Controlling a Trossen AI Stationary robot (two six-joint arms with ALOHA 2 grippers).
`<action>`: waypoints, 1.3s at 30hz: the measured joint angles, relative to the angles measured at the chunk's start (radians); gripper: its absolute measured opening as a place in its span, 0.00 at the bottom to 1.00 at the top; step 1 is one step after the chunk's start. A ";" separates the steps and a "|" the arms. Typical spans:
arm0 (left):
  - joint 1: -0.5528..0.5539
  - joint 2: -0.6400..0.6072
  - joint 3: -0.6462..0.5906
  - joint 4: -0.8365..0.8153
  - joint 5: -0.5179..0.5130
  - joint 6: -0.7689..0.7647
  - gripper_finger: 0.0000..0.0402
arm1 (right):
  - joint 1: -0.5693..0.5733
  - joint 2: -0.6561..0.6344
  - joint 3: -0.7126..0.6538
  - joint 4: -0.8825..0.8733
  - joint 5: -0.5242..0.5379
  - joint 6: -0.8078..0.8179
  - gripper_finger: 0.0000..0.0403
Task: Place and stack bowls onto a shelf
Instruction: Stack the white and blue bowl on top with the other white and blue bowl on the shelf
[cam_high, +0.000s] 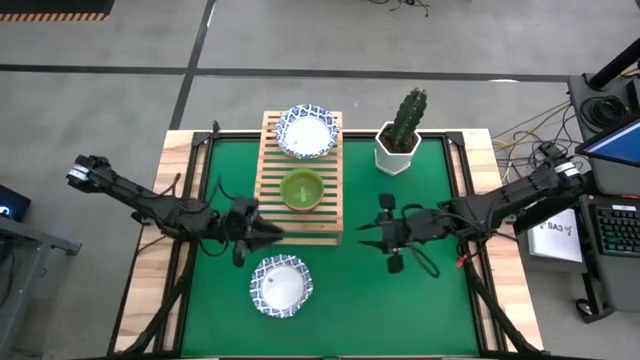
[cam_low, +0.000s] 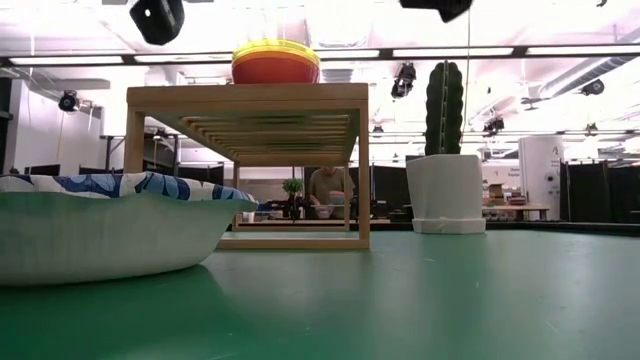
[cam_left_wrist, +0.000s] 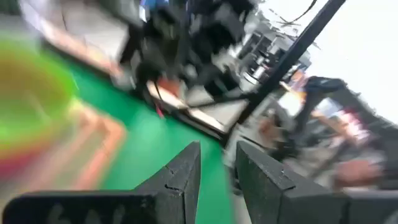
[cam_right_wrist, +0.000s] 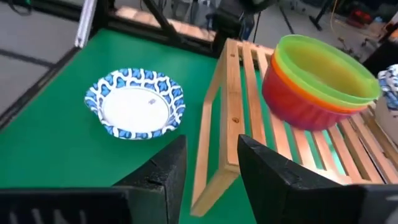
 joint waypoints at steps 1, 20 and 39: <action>-0.018 0.014 0.008 -0.019 0.004 -0.087 0.21 | 0.000 -0.024 -0.028 0.021 -0.001 0.000 0.33; -0.225 0.527 0.486 -1.186 0.151 -1.135 0.29 | 0.004 -0.170 -0.160 0.135 -0.032 -0.015 0.32; -0.215 0.713 0.389 -1.086 0.153 -1.125 0.51 | 0.005 -0.155 -0.163 0.139 -0.035 -0.004 0.32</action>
